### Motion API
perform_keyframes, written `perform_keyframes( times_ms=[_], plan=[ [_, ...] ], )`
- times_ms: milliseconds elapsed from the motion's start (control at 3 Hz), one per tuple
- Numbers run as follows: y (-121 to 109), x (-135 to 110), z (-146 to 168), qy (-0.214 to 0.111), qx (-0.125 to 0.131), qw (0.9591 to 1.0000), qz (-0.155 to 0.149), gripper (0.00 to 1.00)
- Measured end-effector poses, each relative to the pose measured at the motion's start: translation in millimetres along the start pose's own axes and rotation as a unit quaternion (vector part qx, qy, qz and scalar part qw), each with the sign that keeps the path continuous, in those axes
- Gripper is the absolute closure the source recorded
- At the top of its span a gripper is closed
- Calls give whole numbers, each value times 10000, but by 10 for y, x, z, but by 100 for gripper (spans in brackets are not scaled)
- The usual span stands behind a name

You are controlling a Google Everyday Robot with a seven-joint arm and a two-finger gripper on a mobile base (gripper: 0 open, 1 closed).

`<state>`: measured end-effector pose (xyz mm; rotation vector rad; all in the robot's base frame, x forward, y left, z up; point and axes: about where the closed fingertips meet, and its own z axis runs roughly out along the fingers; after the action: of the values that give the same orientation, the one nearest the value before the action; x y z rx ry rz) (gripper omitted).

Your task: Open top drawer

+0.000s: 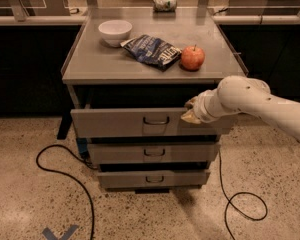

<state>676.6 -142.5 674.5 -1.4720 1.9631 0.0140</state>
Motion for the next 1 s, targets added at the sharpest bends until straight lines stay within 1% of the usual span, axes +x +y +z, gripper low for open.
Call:
perform_keyframes(
  times_ms=[333,667,1000],
  plan=[
    [167,9,-96,76,122,9999,31,100],
    [235,-146,-516,90,744,9972,-50,100],
    [428,-119,-606,151,827,9965,12,100]
  ],
)
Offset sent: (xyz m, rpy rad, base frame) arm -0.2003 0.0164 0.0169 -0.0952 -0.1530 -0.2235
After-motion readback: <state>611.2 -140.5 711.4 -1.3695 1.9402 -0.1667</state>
